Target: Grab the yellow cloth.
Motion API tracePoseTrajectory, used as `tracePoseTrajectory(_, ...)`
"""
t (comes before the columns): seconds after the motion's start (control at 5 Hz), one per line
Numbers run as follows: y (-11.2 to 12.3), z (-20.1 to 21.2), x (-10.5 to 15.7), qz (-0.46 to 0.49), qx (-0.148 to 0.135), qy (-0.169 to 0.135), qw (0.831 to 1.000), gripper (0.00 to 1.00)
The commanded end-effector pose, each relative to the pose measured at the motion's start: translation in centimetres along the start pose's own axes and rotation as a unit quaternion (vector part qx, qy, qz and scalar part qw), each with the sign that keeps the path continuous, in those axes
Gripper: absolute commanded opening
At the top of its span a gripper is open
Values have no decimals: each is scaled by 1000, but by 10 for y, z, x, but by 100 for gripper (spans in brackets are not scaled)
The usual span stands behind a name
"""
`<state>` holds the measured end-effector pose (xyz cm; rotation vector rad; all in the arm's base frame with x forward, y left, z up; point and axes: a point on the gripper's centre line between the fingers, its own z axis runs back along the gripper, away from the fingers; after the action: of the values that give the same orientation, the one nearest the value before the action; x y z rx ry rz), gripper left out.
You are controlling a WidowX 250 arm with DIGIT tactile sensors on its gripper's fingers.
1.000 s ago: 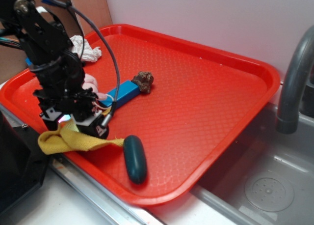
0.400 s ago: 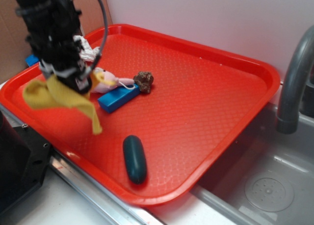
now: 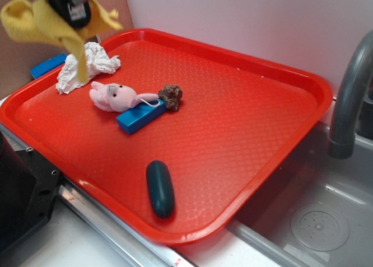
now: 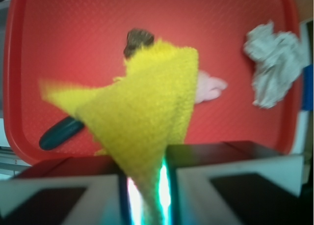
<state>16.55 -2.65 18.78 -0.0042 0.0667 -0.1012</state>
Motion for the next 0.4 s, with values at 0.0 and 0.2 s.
tracePoseTrajectory(0.0,-1,56,30,-32,35,-12,999,0)
tracePoseTrajectory(0.2,-4,67,31,-34,53,-35,997,0)
